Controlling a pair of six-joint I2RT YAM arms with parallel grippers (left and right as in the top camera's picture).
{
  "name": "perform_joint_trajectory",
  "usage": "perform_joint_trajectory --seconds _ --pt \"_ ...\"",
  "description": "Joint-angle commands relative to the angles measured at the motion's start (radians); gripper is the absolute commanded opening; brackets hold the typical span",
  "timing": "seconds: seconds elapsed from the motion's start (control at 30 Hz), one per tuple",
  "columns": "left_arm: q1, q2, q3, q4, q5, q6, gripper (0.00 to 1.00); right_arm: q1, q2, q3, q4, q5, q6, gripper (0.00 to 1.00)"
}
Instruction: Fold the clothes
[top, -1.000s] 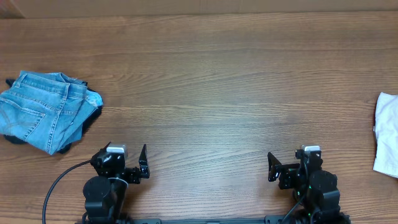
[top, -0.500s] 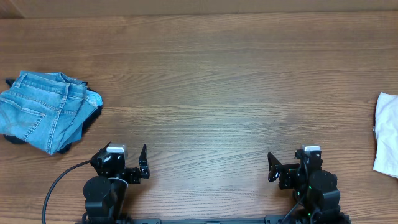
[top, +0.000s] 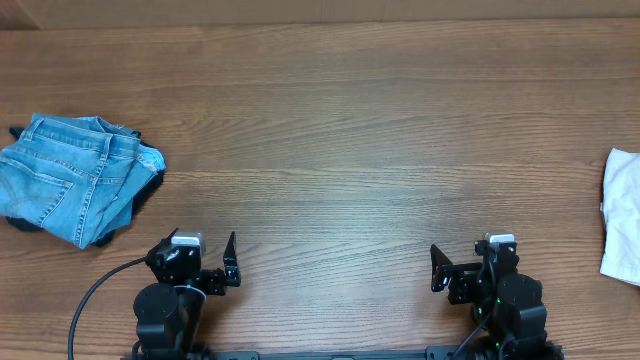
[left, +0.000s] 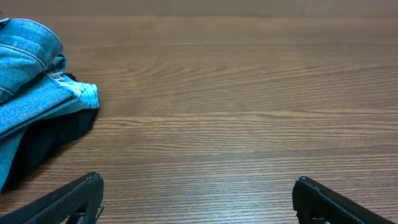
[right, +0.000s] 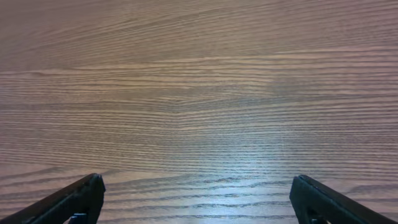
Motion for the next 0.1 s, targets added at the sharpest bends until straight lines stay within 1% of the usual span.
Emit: perform_joint_trajectory --seconds 0.0,0.07 --pt "0.004 -0.013 -0.010 0.005 0.003 -0.014 1.00 -0.004 -0.011 -0.011 0.006 0.006 0.000 1.00" --pt "0.004 -0.013 -0.010 0.005 0.003 -0.014 1.00 -0.004 -0.011 -0.011 0.006 0.006 0.000 1.00"
